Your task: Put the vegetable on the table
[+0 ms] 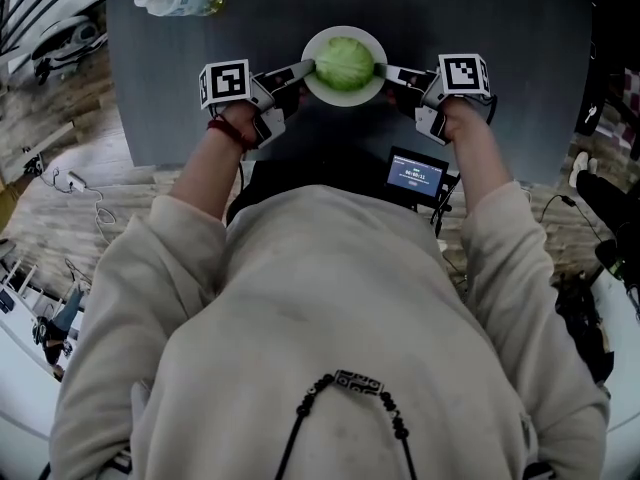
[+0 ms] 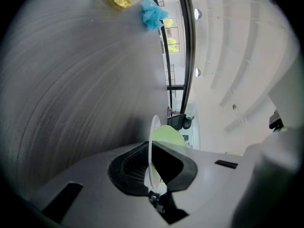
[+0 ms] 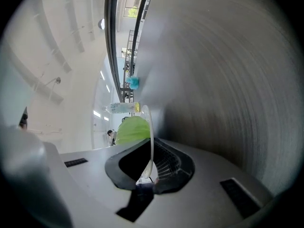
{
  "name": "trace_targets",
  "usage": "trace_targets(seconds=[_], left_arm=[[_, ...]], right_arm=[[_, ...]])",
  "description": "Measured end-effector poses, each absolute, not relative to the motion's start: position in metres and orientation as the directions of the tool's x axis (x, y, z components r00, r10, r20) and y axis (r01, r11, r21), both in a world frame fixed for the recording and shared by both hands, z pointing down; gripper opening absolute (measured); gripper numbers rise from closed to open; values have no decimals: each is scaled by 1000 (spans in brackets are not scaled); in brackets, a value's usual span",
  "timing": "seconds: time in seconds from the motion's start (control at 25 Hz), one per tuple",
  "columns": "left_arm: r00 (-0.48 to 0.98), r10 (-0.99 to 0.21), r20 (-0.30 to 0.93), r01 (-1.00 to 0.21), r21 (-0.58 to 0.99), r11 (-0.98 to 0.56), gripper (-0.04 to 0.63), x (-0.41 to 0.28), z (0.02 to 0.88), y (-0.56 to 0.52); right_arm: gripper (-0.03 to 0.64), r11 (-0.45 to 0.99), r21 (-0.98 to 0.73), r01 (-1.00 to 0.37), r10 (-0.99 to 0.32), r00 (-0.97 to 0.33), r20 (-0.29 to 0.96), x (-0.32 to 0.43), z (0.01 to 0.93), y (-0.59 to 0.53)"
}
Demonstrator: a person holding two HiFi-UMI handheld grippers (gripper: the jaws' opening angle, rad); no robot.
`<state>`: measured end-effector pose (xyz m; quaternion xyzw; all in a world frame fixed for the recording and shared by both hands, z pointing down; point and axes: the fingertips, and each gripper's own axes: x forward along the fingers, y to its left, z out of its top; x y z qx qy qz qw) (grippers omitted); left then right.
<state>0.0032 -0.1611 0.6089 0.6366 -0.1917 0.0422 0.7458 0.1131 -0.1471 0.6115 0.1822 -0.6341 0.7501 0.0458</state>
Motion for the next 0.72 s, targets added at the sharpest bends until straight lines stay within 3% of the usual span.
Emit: trace_targets(seconds=[0.52,0.72], left_arm=[[919,-136,369,-338,918,206,20,5,622,-155],[908,-87,410,-397,908,134,30,7,620,-153]], right_arm=[[29,-249,-910,-331,-143,-917,373,113,623,-141],[29,-204,-911,-358,-153,-908,391,116,625,-145]])
